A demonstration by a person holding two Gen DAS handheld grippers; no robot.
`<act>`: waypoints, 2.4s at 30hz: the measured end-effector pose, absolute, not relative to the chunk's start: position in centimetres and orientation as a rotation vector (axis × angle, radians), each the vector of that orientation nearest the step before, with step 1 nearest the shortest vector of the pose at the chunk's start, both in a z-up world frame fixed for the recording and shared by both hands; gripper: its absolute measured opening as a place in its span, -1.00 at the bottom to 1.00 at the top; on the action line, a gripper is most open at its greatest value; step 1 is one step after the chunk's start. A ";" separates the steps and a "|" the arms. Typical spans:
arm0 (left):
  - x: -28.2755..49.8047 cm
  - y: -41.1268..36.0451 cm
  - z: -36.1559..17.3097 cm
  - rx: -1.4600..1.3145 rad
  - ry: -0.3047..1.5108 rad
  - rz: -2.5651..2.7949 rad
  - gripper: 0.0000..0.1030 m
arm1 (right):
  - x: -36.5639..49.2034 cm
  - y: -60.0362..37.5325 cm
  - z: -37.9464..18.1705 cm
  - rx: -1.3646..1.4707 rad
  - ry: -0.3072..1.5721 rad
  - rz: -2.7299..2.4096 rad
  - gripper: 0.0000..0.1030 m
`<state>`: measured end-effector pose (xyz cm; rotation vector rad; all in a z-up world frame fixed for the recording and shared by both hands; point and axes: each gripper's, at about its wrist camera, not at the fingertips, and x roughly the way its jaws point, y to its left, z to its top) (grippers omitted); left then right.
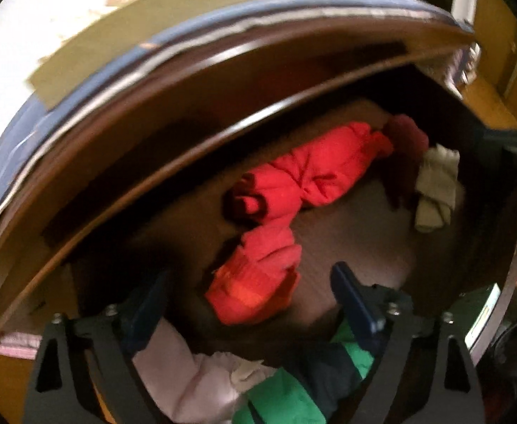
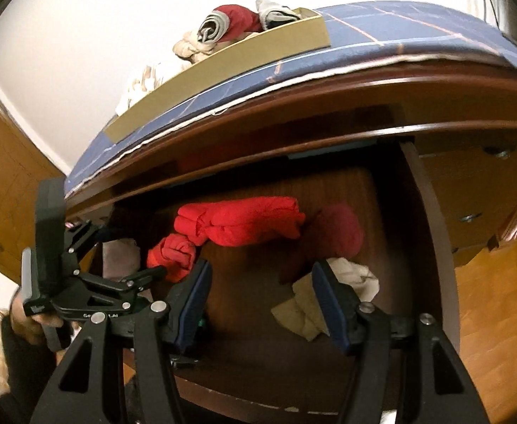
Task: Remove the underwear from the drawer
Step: 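Grasp red sock with left tool while right tool grasps another red sock, then lift both red socks out of the drawer up over the tray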
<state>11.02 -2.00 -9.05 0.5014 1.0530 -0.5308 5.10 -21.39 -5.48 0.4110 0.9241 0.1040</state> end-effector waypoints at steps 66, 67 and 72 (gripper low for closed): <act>5.4 8.1 -0.3 0.030 0.891 -0.644 -0.56 | 13.3 -18.3 -6.1 0.072 1.145 0.534 -0.36; 5.2 8.1 -0.1 0.027 0.888 -0.644 -0.56 | 13.3 -18.7 -6.0 0.163 1.149 0.533 -0.36; 4.2 7.8 0.8 0.030 0.862 -0.647 -0.54 | 11.1 -16.9 -6.8 0.322 1.148 0.496 -0.36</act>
